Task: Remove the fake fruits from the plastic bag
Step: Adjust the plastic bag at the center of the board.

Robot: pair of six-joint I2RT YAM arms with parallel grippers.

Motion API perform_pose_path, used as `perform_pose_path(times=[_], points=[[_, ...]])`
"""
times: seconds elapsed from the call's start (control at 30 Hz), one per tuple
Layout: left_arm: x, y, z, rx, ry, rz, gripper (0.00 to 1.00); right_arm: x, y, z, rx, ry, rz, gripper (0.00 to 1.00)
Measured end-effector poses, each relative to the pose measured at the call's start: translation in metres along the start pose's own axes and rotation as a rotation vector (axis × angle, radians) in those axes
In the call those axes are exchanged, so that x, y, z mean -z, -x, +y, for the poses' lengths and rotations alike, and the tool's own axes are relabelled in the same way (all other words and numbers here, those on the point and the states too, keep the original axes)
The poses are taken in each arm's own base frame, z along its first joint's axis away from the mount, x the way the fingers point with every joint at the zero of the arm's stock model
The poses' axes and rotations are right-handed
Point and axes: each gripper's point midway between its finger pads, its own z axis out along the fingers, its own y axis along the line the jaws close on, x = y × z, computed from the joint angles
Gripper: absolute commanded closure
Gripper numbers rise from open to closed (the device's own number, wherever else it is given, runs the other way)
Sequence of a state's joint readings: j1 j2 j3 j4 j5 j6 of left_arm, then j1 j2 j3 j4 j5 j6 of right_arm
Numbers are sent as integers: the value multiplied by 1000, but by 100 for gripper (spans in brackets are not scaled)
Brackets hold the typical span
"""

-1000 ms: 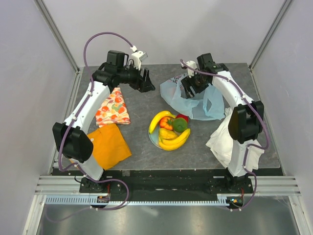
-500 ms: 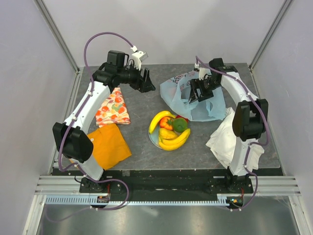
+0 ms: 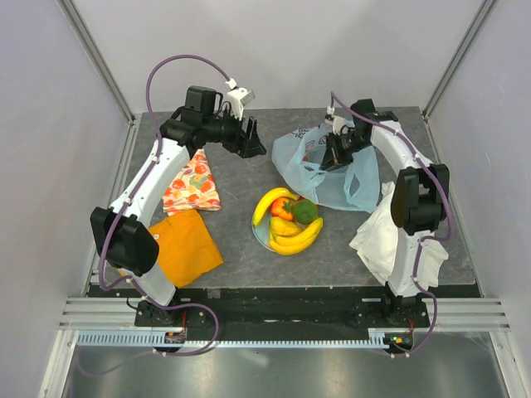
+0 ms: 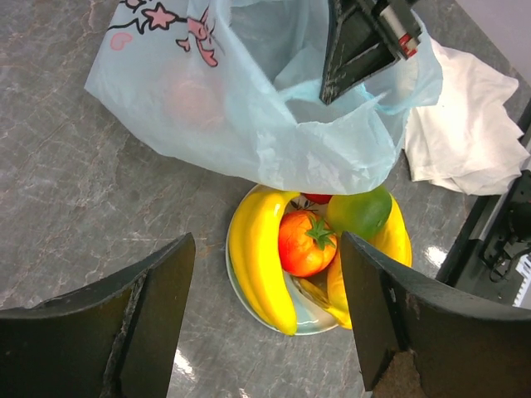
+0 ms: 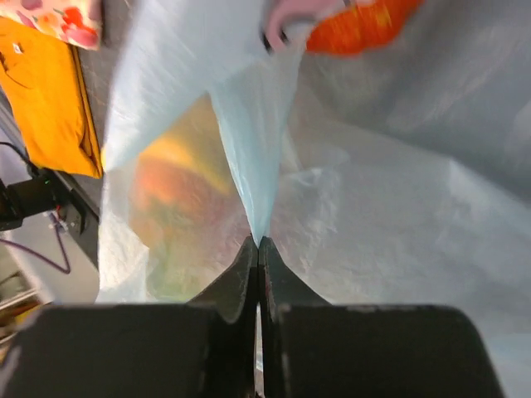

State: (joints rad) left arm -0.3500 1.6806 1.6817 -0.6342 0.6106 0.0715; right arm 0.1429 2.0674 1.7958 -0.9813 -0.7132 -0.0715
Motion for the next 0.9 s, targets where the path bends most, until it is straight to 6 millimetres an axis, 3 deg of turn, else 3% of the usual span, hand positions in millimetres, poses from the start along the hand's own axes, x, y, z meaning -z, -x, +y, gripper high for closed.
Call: perform_pose_path(times=[0.07,0.13,0.23,0.33,0.43,0.47,0.53,0.57,0.63,0.73,0.77,0.9], points=[[0,0,3,-4,23,2,22,3,17,12,62,-5,-38,100],[0,0,9,-13,58,4,22,4,36,36,161,2,-79,100],[3,5,19,-33,118,-2,22,-7,52,91,338,26,-112,100],[8,14,27,-51,172,-20,22,-25,54,144,472,64,-120,97],[11,20,28,-61,191,-36,22,-40,56,188,571,92,-138,79],[13,21,27,-64,191,-40,22,-43,57,194,581,94,-146,60],[17,24,25,-71,192,-51,22,-46,62,196,582,83,-160,46],[19,25,24,-74,191,-55,22,-46,65,192,575,71,-164,33],[23,24,19,-77,181,-61,22,-44,71,178,559,43,-172,25],[26,21,8,-82,135,-65,21,-36,79,158,516,16,-188,6],[27,20,4,-84,118,-65,21,-32,81,151,502,8,-193,2],[25,14,-16,-128,32,-65,19,-4,89,112,413,-29,-227,2]])
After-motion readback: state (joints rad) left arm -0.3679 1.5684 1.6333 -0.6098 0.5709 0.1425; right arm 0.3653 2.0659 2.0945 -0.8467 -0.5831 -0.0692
